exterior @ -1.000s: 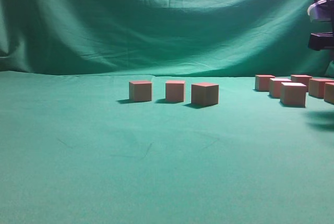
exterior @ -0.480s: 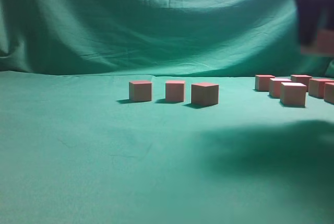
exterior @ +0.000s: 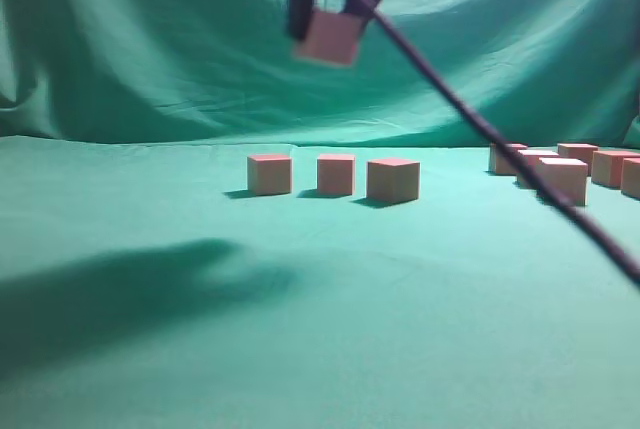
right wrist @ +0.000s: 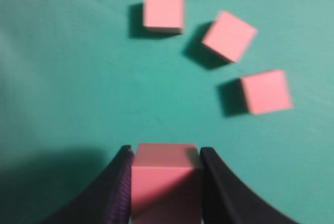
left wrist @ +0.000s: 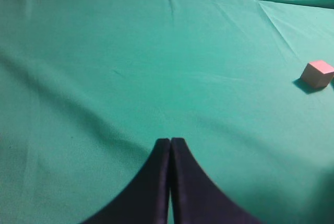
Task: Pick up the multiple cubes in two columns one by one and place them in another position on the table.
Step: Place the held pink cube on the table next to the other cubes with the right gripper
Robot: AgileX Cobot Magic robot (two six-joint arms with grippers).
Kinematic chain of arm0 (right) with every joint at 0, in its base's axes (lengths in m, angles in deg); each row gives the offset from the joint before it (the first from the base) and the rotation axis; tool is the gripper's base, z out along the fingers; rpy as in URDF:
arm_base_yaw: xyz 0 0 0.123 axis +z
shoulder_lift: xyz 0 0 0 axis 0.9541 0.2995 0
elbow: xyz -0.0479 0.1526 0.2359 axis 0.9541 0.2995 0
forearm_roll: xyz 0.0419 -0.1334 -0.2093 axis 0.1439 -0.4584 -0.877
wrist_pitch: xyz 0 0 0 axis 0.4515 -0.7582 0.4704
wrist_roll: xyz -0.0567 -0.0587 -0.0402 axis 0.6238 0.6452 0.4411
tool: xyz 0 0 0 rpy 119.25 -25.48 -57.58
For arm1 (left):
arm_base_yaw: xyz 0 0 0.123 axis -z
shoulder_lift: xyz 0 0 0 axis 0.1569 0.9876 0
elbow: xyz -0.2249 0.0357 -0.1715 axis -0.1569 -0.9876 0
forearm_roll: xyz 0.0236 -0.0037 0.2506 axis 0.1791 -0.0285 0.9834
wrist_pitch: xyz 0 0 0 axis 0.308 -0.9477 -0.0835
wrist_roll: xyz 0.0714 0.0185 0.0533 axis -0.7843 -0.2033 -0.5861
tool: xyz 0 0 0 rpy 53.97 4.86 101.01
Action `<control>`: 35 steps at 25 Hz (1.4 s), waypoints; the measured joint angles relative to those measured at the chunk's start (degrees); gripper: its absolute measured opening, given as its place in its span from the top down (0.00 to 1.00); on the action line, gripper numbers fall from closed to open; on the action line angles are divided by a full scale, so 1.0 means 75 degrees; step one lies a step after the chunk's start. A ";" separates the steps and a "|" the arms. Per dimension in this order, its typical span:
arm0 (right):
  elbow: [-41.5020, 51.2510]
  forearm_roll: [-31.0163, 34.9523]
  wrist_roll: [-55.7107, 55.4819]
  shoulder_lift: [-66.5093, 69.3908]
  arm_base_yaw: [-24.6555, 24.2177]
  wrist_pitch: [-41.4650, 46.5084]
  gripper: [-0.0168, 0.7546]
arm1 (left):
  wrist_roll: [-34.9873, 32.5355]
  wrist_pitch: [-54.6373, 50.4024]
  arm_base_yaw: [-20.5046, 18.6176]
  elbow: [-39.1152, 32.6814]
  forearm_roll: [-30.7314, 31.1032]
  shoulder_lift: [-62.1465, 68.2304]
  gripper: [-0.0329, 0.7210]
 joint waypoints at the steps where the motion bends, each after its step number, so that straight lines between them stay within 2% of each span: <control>1: -0.0304 0.0000 -0.0268 0.0251 0.0141 0.0104 0.63 | 0.0000 0.0000 0.0000 0.0000 0.0000 0.0000 0.96; 6: -0.1885 0.0000 -0.1105 0.1645 0.0556 0.0539 0.63 | 0.0000 0.0000 0.0000 0.0000 0.0000 0.0000 0.96; 12: -0.3119 -0.0049 -0.2240 0.2826 0.0586 0.0937 0.63 | 0.0000 0.0000 0.0000 0.0000 0.0000 0.0000 0.96; 20: -0.3221 -0.0210 -0.2964 0.3268 0.0572 0.0819 0.63 | 0.0000 0.0000 0.0000 0.0000 0.0000 0.0000 0.96; 35: -0.3250 -0.0398 -0.3269 0.3268 0.0572 0.0426 0.63 | 0.0000 0.0000 0.0000 0.0000 0.0000 0.0000 0.96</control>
